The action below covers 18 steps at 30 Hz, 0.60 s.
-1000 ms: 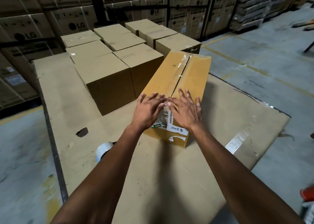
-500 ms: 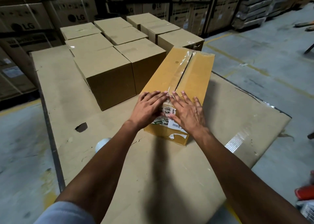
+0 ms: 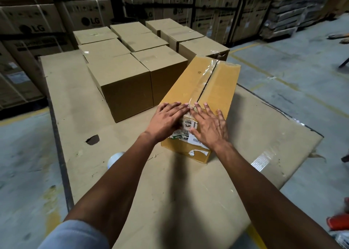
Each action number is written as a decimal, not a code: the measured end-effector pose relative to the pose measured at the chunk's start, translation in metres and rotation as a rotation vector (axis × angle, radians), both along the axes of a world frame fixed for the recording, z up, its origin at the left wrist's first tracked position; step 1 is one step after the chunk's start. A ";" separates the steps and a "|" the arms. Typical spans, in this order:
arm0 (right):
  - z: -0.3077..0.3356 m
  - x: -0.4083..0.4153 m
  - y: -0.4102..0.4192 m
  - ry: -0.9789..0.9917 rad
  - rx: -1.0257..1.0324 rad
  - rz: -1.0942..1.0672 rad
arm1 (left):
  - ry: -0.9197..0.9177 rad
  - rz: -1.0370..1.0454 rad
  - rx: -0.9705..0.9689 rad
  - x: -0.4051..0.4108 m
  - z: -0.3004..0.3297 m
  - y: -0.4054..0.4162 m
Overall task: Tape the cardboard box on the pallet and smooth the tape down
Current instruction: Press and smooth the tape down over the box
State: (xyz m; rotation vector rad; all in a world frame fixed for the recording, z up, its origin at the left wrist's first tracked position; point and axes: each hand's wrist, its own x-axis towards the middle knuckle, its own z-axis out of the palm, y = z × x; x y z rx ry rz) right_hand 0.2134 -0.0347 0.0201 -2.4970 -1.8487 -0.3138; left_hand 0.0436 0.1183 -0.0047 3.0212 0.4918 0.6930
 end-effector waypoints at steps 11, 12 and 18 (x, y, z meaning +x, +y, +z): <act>0.025 -0.022 0.017 0.386 0.067 0.269 | 0.209 0.425 -0.012 -0.010 0.023 0.001; 0.027 -0.021 0.018 0.403 0.089 0.277 | 0.219 0.469 -0.032 -0.011 0.027 -0.002; 0.023 0.020 0.015 0.419 0.092 0.240 | 0.100 0.482 -0.164 0.004 0.055 -0.051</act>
